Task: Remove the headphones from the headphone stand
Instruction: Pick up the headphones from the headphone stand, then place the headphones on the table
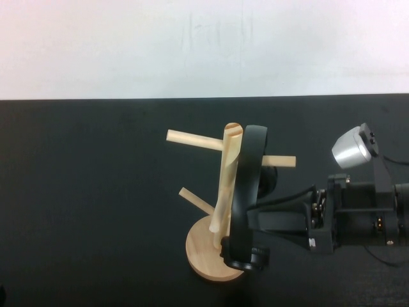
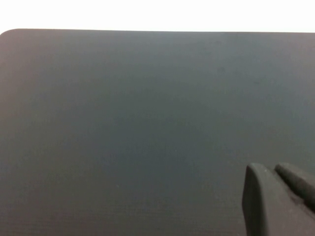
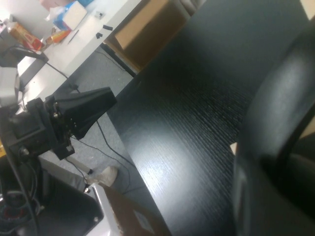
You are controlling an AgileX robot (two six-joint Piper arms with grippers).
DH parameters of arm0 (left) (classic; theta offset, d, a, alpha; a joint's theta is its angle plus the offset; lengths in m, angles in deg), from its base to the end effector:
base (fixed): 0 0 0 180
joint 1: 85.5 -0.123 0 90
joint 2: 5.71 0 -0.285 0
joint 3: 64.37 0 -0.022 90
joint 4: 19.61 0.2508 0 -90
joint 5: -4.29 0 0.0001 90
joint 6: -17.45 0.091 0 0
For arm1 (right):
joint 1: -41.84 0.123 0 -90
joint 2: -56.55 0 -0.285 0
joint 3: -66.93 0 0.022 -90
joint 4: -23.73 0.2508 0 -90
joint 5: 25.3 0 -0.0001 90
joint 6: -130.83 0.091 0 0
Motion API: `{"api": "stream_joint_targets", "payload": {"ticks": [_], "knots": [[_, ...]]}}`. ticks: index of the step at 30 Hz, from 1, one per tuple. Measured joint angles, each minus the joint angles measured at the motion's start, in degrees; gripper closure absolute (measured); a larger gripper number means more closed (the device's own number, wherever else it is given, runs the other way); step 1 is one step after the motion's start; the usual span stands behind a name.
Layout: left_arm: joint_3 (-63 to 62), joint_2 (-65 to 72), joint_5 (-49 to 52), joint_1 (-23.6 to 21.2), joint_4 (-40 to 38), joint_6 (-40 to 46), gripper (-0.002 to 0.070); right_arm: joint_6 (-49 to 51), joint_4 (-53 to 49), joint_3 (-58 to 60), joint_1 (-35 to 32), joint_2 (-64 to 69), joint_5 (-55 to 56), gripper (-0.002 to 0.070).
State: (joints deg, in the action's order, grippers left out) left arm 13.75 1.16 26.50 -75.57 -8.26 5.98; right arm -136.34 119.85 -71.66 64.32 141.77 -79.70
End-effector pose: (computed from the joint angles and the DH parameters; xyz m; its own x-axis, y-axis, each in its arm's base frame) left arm 0.0522 -0.0022 0.1746 -0.2864 0.0335 -0.9575 0.0971 0.9953 0.0058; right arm 0.1916 0.1590 0.2498 -0.6272 -0.1134 -0.7705 -0.7600 0.3055 0.5737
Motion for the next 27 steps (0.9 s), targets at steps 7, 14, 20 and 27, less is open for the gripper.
{"api": "stream_joint_targets", "payload": {"ticks": [7, 14, 20, 27], "knots": [[0.0, 0.0, 0.0, 0.0, 0.0, 0.0, 0.0673, -1.14, 0.0, 0.0, 0.0, 0.0, 0.24, 0.0652], [0.0, 0.0, 0.0, 0.0, 0.0, 0.0, 0.0673, -2.35, 0.0, 0.0, 0.0, 0.0, 0.32, 0.0653], [0.0, 0.0, 0.0, 0.0, 0.0, 0.0, 0.0673, -3.08, 0.0, 0.0, 0.0, -0.56, 0.45, 0.0654], [0.0, 0.0, 0.0, 0.0, 0.0, 0.0, 0.0673, -3.37, -0.19, 0.0, 0.0, -3.71, 0.93, 0.0654]]}}
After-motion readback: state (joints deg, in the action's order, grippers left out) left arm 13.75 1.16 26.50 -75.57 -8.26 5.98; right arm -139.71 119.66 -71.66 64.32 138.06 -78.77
